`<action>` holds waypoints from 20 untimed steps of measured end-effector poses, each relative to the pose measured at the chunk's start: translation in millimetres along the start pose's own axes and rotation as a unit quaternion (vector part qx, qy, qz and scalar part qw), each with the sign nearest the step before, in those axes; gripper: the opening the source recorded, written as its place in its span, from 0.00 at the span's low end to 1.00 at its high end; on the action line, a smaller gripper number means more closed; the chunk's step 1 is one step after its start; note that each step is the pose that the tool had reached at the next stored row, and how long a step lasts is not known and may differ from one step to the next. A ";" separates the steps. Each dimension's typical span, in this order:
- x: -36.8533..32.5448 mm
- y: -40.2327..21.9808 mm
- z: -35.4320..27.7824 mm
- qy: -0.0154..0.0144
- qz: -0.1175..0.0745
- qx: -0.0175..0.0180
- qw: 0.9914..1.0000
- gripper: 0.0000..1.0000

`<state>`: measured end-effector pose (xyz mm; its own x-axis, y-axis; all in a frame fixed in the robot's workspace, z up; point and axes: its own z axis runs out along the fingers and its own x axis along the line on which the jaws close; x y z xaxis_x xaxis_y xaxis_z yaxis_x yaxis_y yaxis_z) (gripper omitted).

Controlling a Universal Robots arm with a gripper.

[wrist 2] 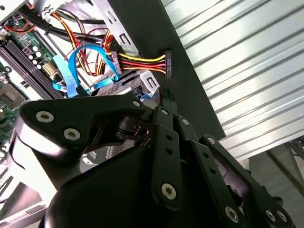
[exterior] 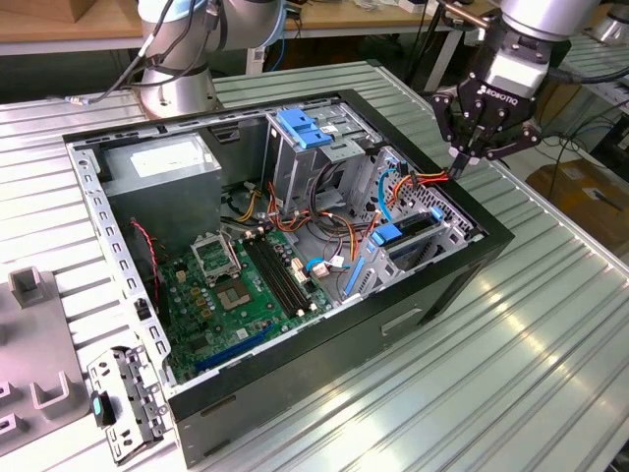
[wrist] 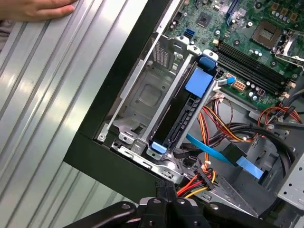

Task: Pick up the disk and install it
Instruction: 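Insert the first disk wire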

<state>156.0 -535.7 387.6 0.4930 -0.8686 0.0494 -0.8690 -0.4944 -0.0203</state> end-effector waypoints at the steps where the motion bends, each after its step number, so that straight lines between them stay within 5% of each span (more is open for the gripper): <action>1: -0.2 -0.8 0.2 0.000 -0.003 0.000 1.000 0.11; 14: -7.2 -16.8 7.9 -0.001 -0.030 0.001 1.000 0.18; 16: -7.2 -16.9 8.3 -0.001 -0.049 0.002 0.999 0.18; 20: -7.3 -17.0 10.2 -0.002 -0.096 0.005 0.995 0.25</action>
<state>167.6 -521.3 377.4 0.6509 -0.7576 0.0495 -0.7577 -0.6523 -0.0202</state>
